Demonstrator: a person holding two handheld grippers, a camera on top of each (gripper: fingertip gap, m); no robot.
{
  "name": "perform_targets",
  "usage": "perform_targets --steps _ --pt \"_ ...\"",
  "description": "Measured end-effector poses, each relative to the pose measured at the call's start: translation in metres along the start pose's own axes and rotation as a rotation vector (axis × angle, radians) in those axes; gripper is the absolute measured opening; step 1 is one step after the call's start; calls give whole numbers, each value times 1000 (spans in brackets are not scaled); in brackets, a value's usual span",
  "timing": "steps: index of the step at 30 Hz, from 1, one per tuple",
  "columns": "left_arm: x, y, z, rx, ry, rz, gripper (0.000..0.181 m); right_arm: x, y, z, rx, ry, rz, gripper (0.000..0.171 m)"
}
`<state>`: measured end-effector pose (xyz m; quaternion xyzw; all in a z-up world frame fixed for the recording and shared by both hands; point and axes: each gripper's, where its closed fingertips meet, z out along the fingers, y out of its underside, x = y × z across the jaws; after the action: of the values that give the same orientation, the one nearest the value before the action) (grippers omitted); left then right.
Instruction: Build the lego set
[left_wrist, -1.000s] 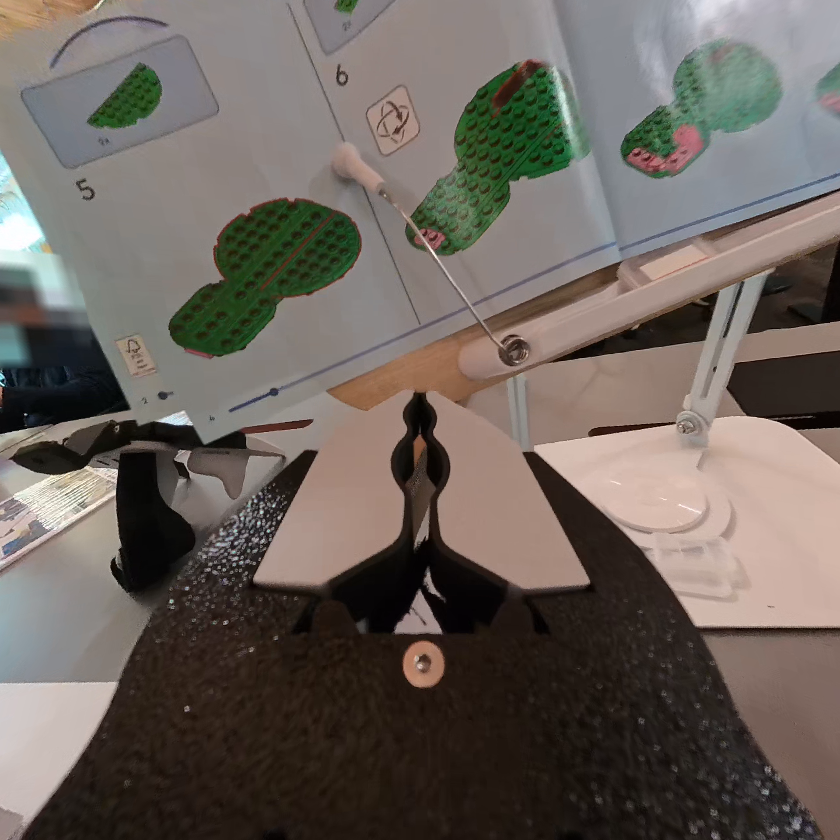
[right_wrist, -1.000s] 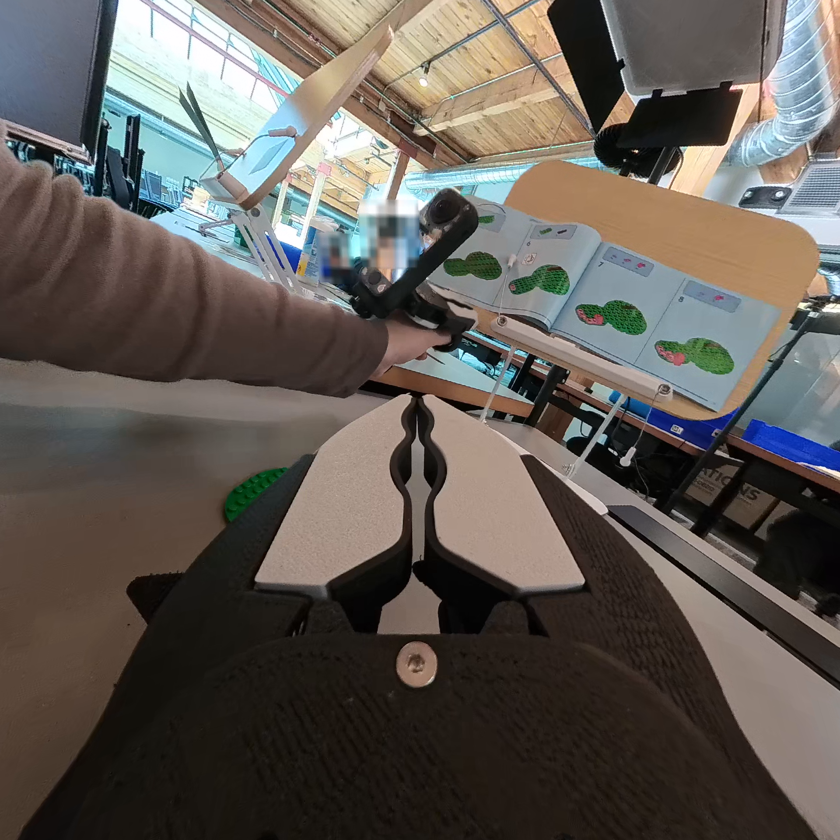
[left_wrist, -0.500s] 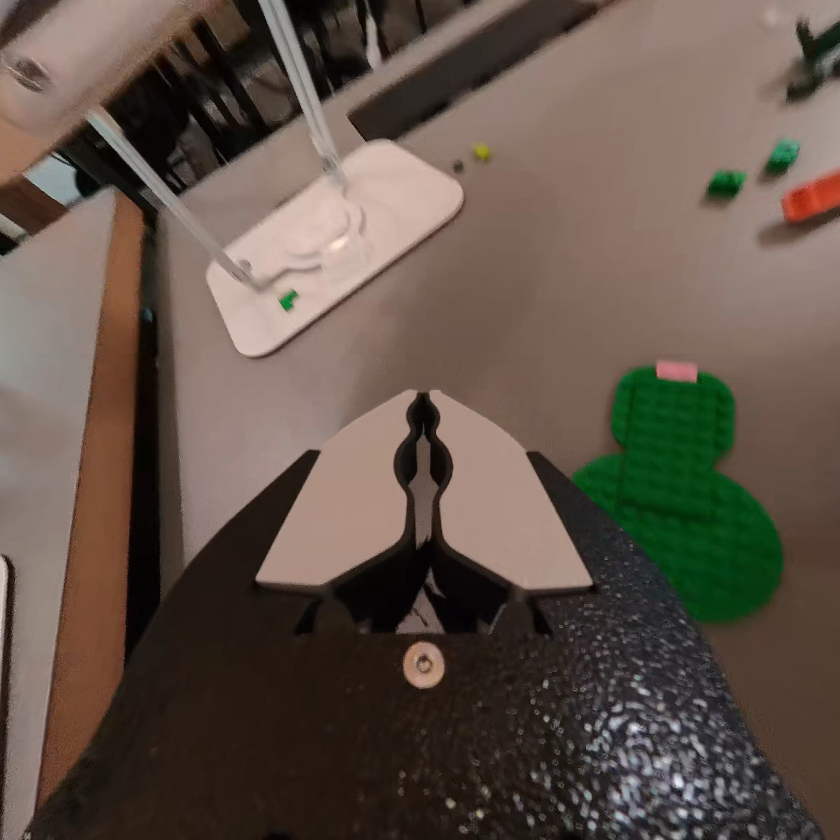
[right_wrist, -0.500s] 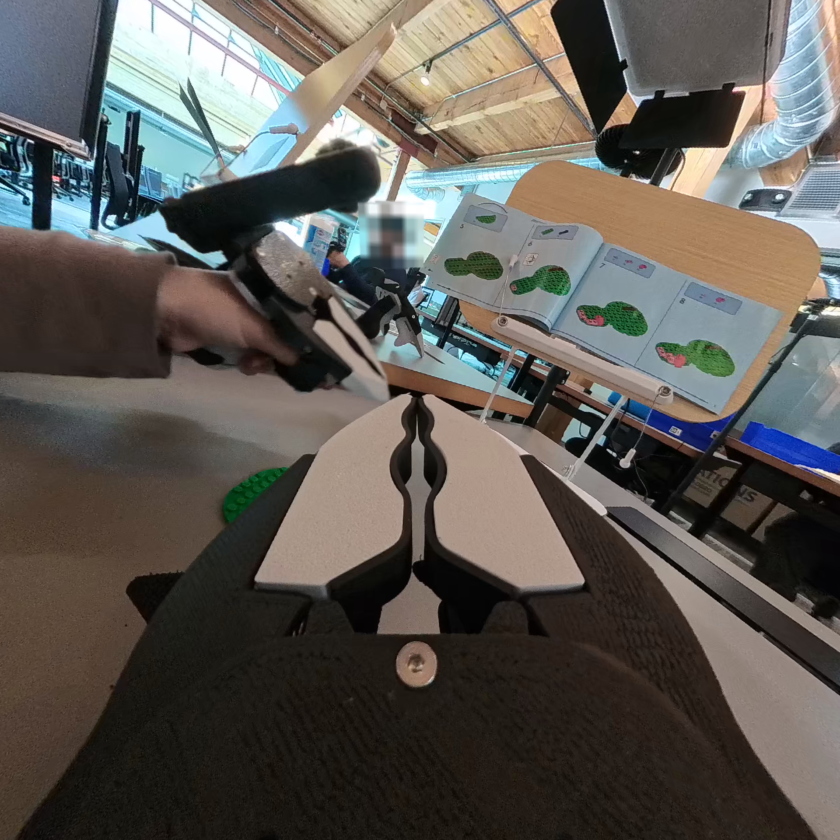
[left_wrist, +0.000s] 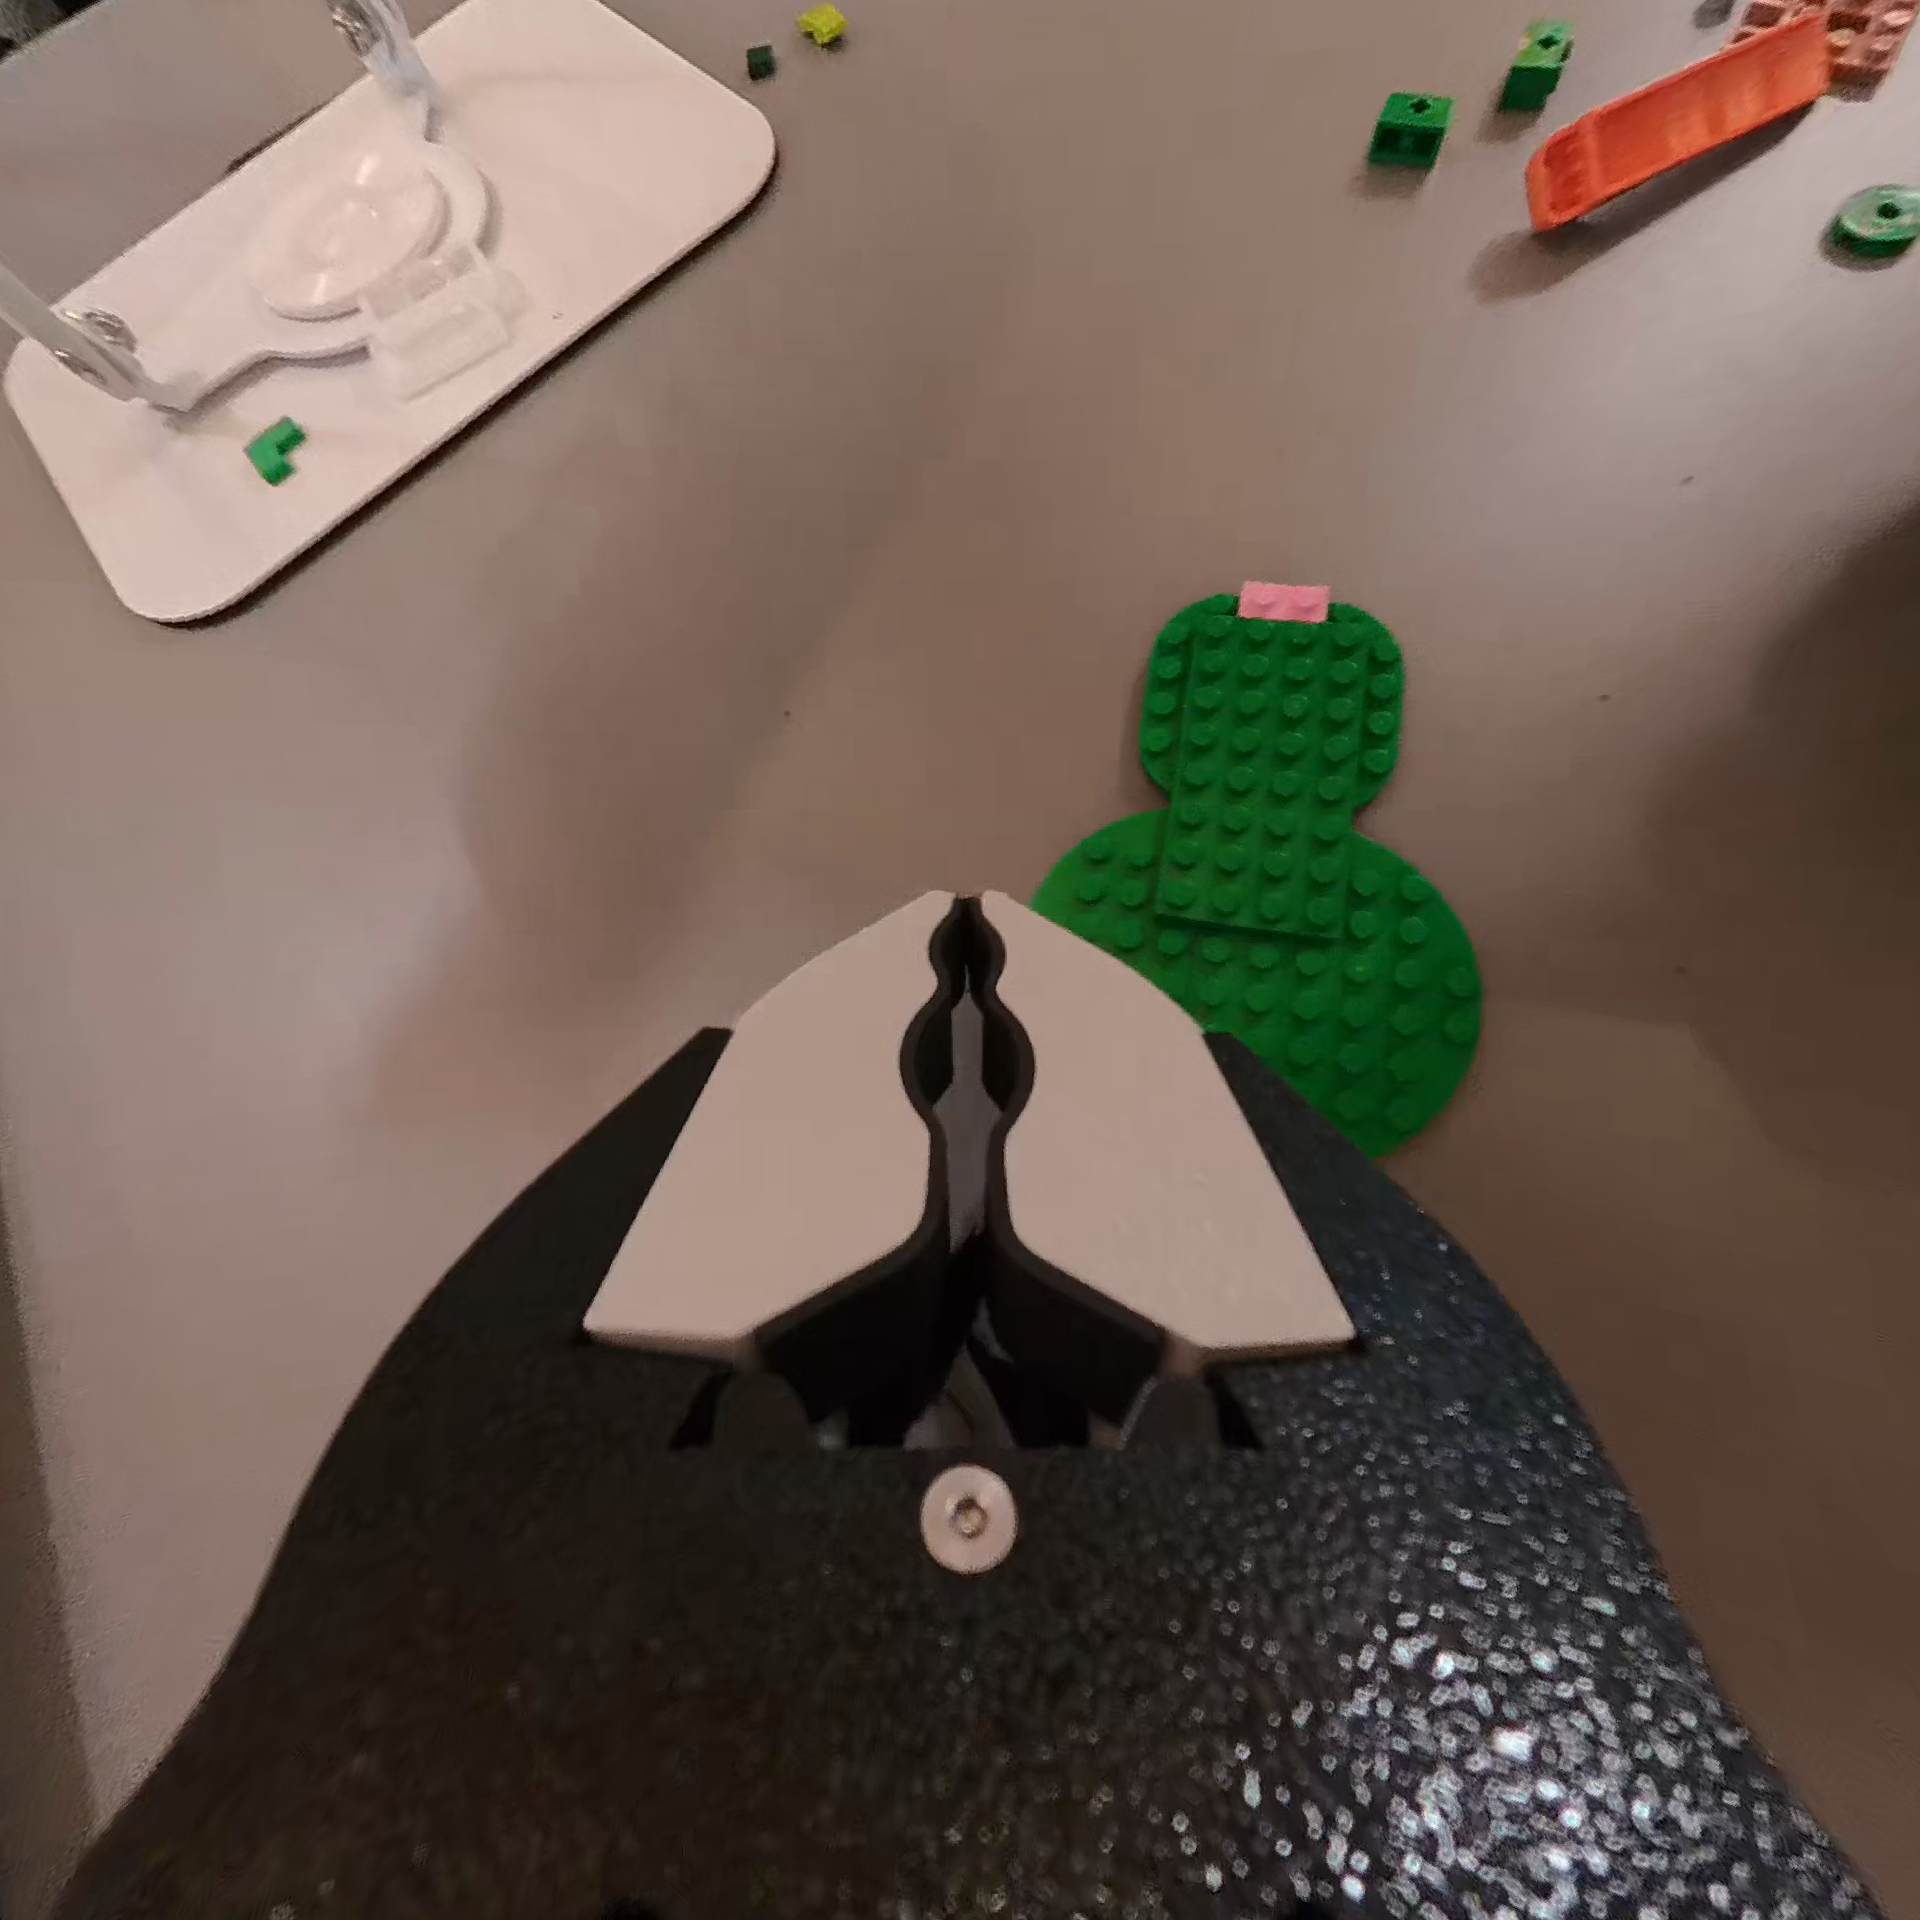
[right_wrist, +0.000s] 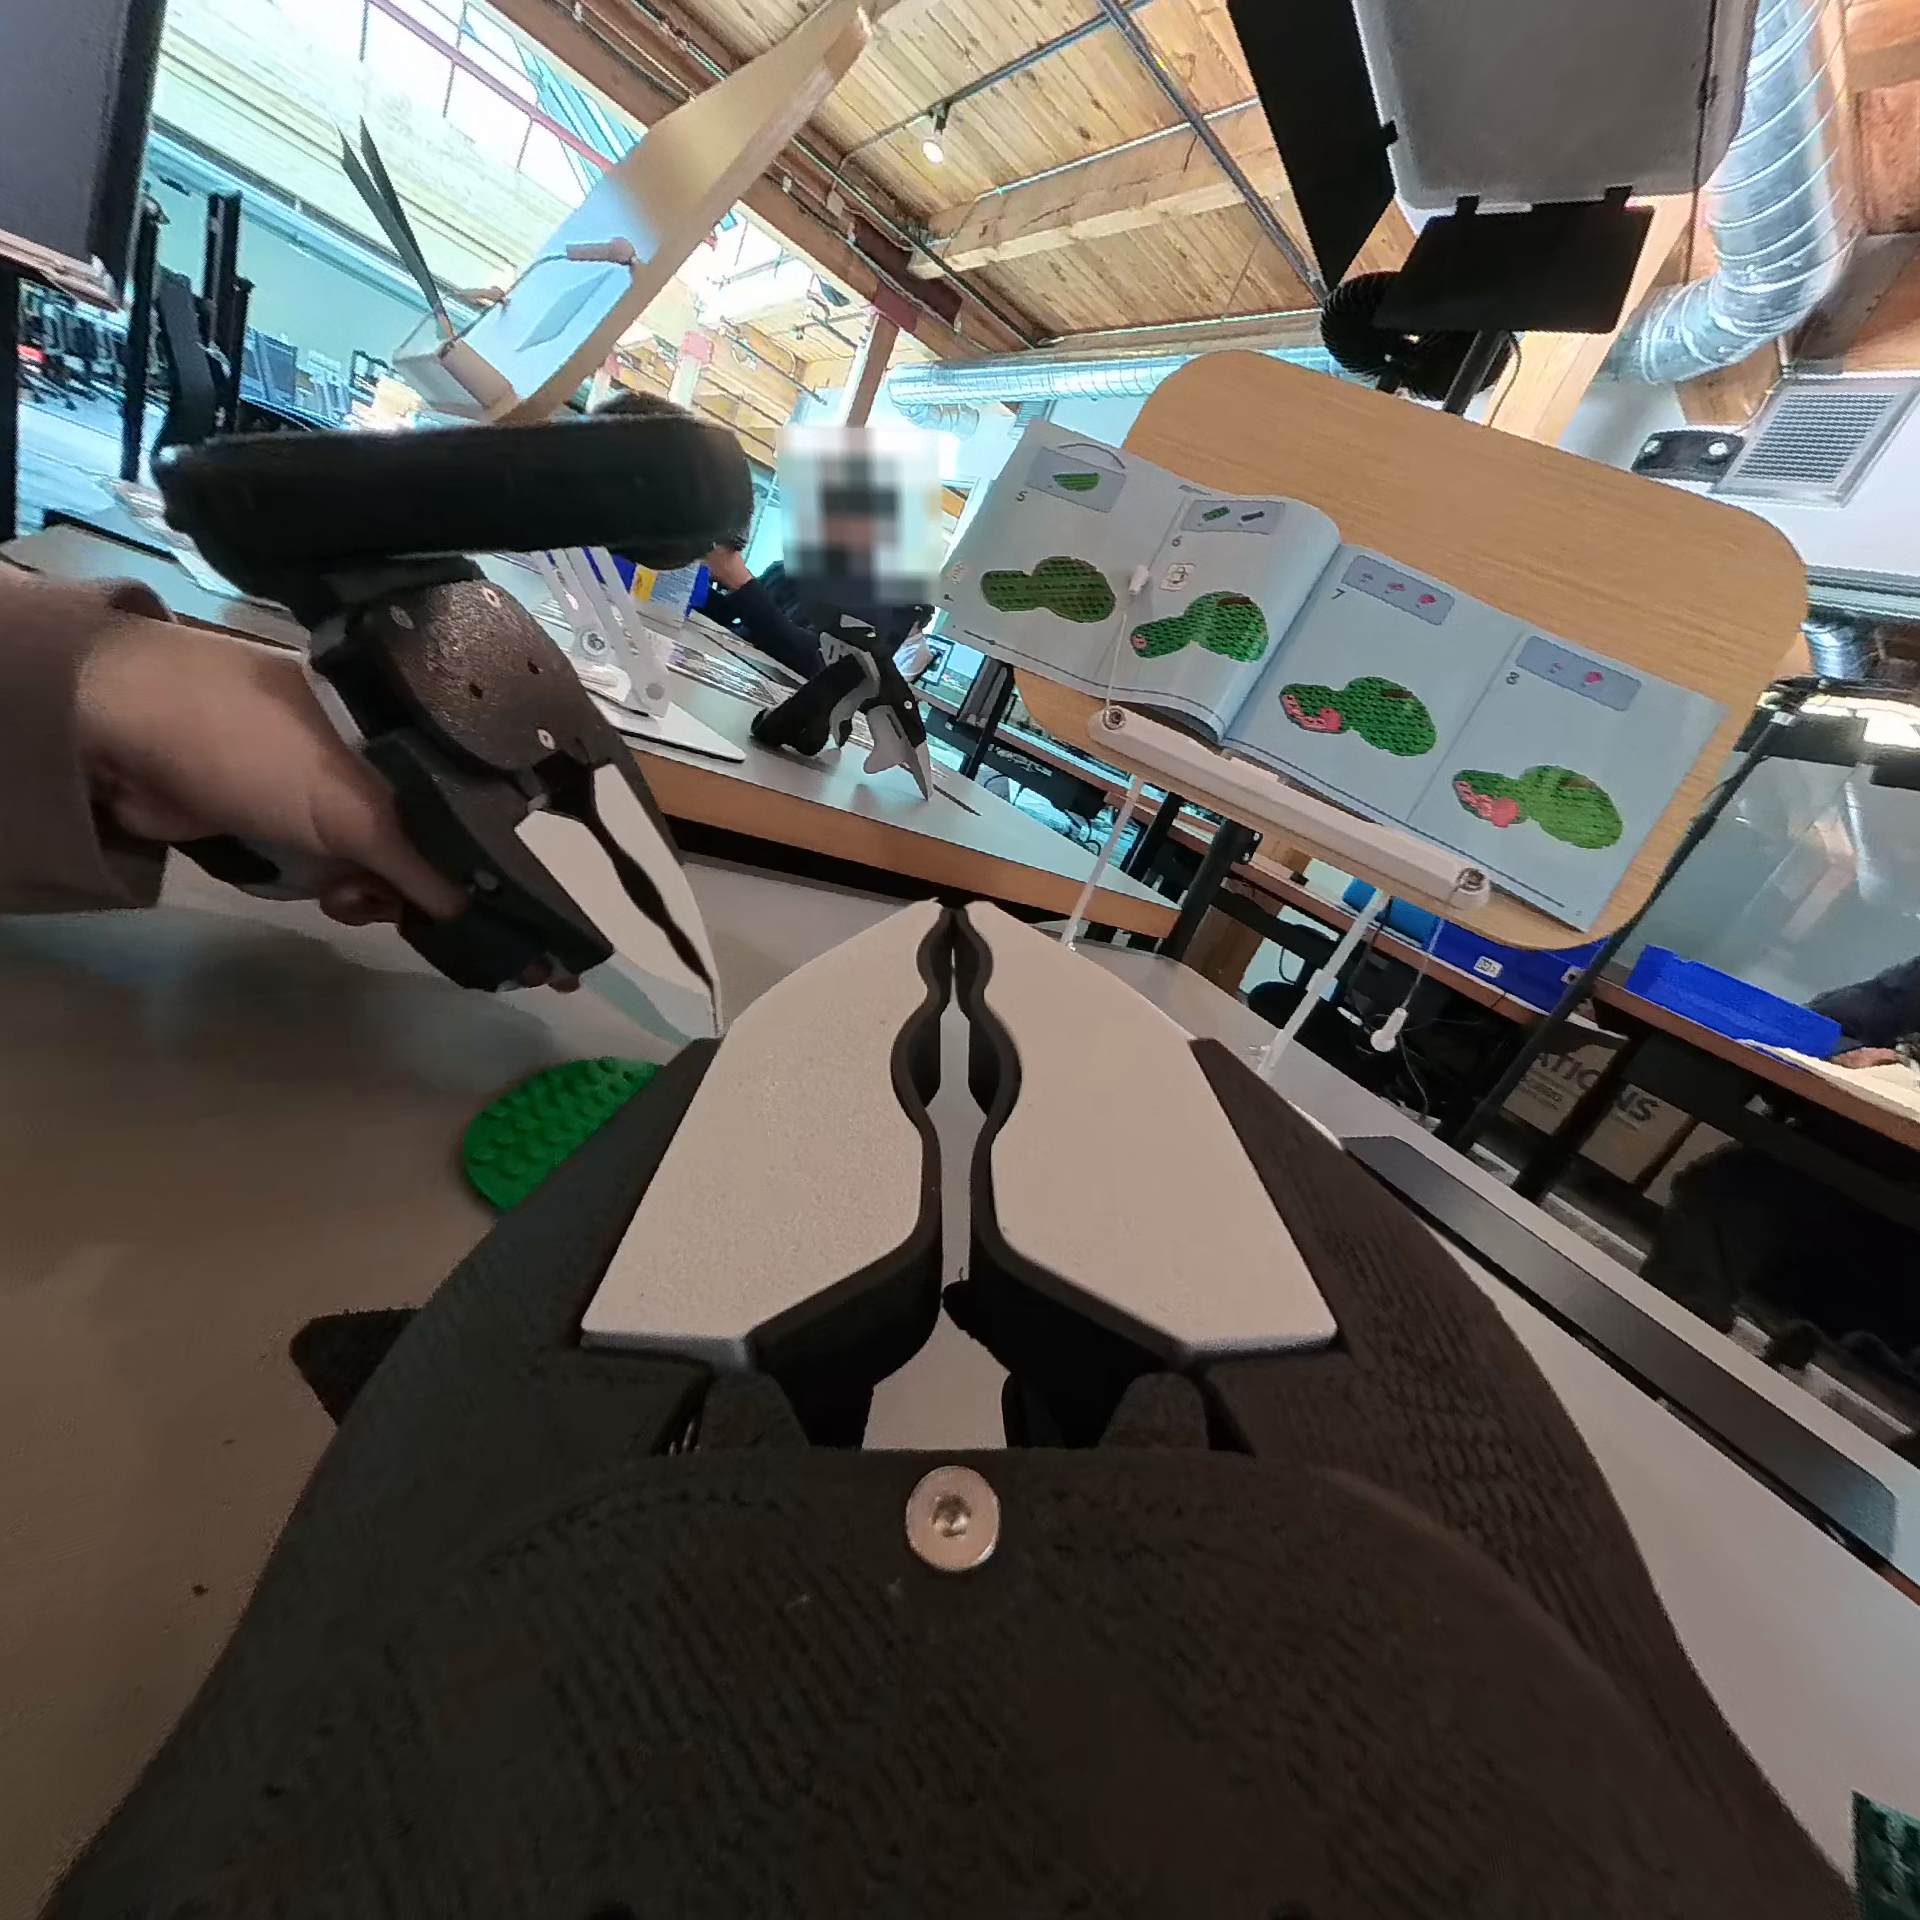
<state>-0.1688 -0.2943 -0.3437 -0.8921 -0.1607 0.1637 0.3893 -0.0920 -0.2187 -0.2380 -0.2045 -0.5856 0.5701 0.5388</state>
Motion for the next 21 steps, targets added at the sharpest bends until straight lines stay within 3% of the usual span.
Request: perform_targets --steps 6,12,21 --pt "17 -5 -3 12 79 -5 0 17 8 2 -52 113 -31 0" --pt "3 -16 -9 82 9 -23 0 27 -3 -13 -31 170 -96 0" --pt "-14 0 -8 -20 -62 4 0 24 3 -9 -45 153 -81 0"
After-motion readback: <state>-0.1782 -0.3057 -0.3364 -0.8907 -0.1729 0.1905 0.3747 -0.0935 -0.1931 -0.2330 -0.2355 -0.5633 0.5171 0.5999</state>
